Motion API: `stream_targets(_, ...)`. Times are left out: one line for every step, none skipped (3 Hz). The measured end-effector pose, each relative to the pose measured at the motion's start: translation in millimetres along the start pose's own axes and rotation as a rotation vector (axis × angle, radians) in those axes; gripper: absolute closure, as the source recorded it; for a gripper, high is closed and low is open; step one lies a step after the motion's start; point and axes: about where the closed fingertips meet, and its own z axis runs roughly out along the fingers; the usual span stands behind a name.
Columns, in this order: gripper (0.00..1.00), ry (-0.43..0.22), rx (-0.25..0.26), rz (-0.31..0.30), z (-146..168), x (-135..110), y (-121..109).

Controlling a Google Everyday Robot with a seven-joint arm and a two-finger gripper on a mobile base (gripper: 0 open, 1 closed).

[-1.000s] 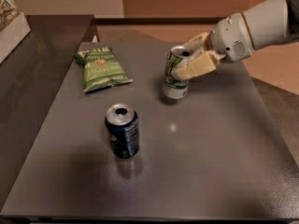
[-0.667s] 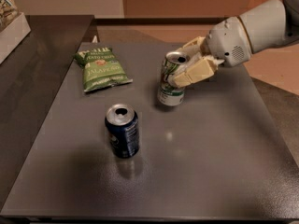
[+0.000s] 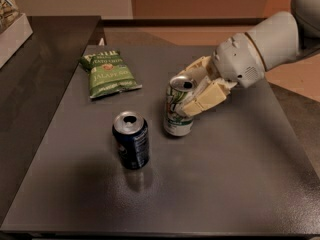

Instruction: Move 7up can near pepsi can

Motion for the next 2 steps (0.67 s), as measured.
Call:
stream_targets(1.0, 0.026, -0.029, -0.02, 10.8, 7.6, 13.3)
stream_targets(0.83, 0.038, -0.038, -0.042, 20.7, 9.3, 21.1)
